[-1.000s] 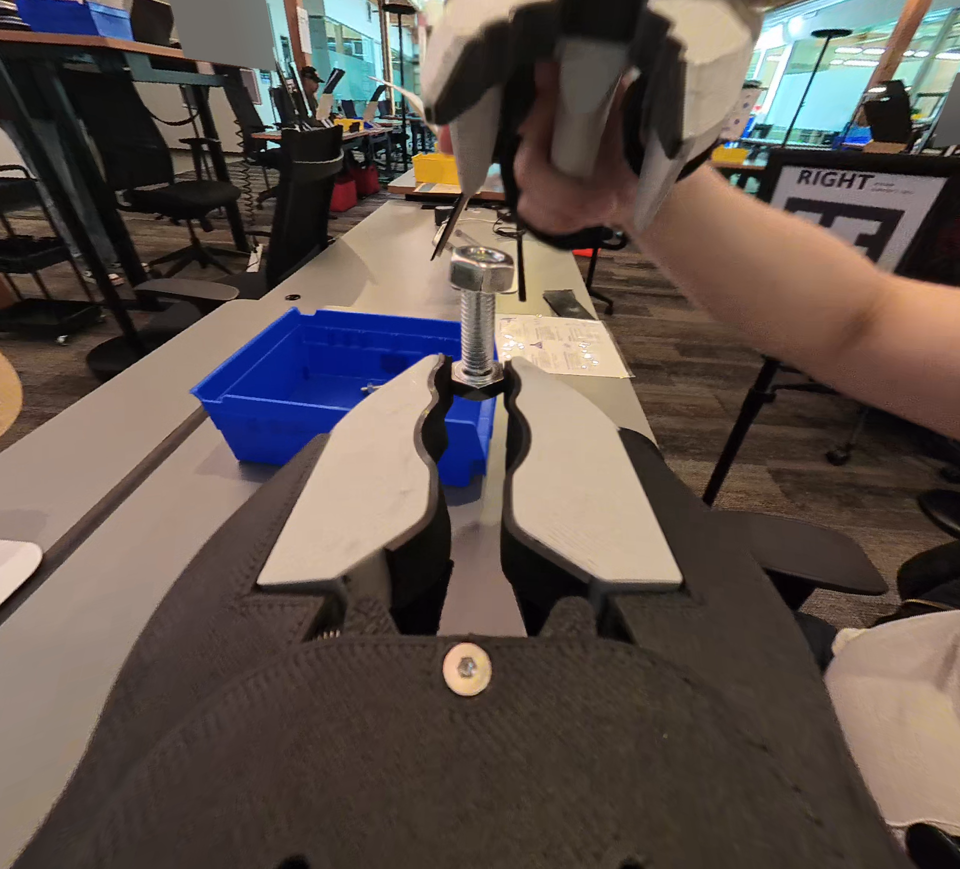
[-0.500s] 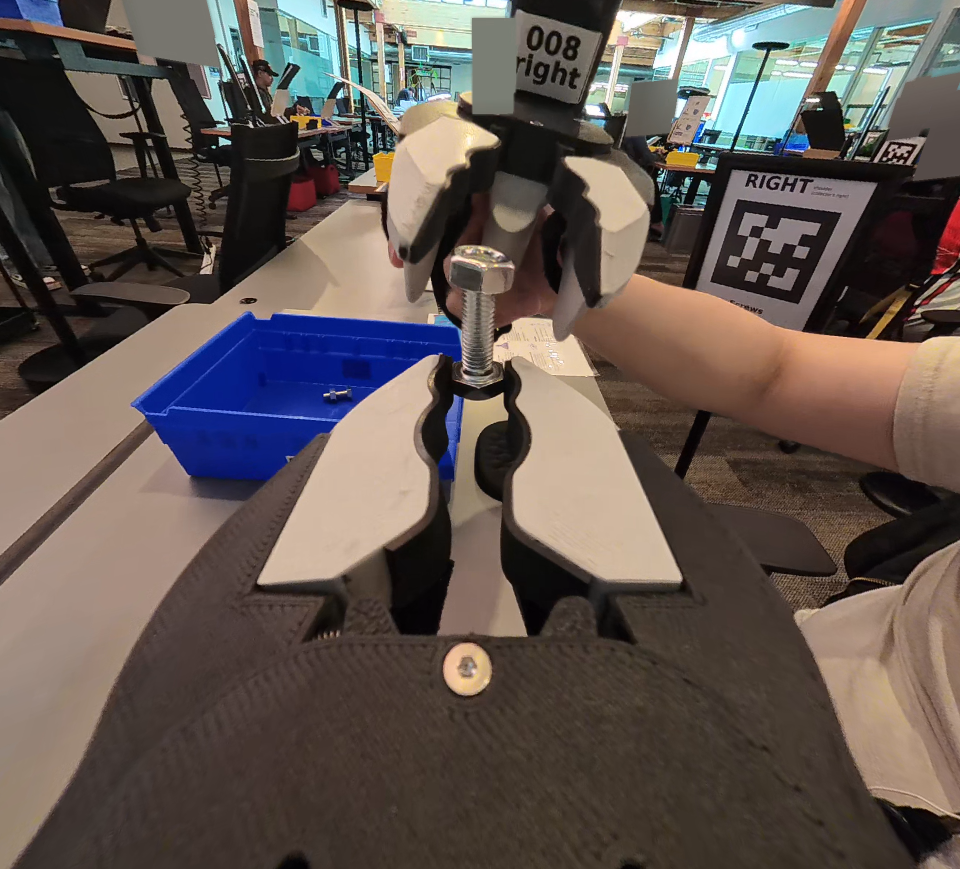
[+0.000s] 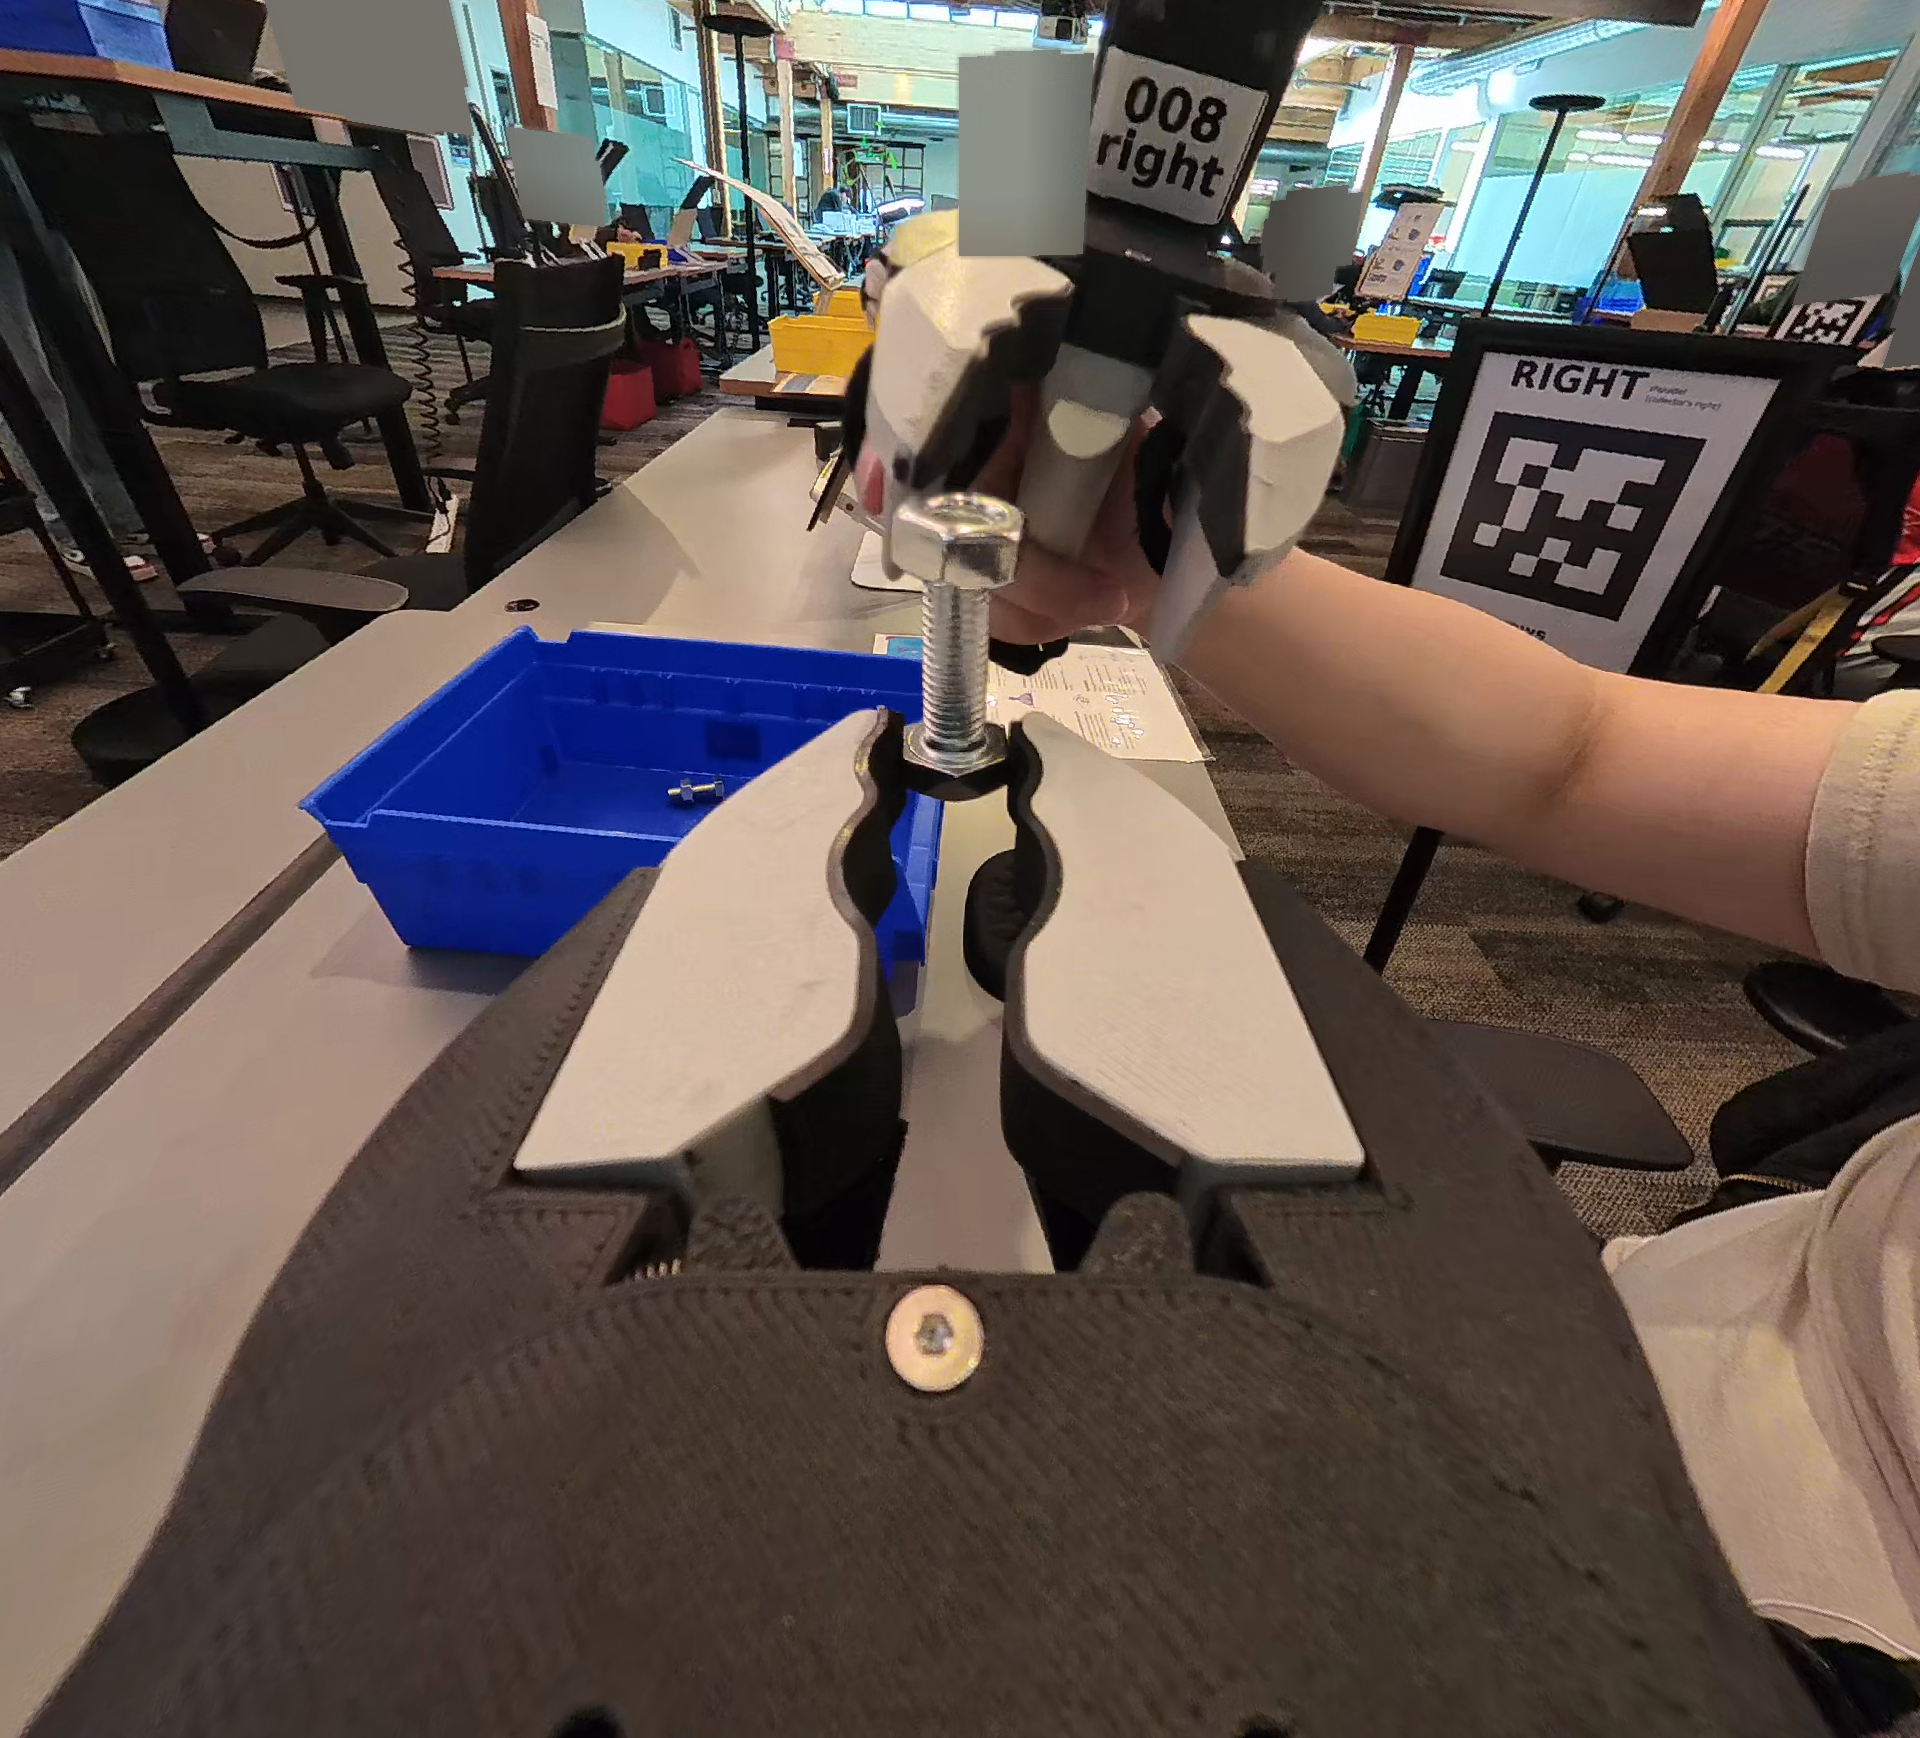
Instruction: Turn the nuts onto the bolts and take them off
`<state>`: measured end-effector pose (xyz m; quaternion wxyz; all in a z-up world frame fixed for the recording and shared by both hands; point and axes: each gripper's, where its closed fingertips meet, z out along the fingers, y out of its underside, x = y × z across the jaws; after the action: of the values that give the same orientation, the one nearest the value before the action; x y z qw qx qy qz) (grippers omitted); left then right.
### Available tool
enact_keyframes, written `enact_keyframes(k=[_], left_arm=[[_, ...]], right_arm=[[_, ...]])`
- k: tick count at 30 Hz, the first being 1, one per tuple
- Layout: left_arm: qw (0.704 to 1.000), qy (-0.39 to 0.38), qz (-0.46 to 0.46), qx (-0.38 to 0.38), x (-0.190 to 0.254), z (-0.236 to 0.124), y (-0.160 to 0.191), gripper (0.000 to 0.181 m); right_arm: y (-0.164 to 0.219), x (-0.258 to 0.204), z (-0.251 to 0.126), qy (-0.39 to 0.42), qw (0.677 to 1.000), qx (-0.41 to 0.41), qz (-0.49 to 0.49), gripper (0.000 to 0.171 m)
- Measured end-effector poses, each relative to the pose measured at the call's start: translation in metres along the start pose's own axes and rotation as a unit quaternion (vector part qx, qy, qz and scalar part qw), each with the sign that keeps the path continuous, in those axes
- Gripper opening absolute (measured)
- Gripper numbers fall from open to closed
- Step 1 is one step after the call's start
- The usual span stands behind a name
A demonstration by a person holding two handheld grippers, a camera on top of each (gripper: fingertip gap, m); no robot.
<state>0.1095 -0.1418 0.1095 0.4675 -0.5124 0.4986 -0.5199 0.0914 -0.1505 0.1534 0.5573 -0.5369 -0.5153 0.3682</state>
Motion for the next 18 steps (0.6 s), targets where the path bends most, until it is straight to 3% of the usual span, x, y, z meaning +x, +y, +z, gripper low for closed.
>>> enact_keyframes(k=[14,18], left_arm=[[1.0,-0.01,-0.002,0.003,-0.005,-0.003,-0.001,0.019],[1.0,-0.003,0.003,-0.005,0.001,0.003,0.002,0.019]], right_arm=[[0.001,-0.004,-0.002,0.003,1.0,0.001,-0.003,0.045],[0.002,0.001,0.008,0.012,1.0,-0.002,0.003,0.056]])
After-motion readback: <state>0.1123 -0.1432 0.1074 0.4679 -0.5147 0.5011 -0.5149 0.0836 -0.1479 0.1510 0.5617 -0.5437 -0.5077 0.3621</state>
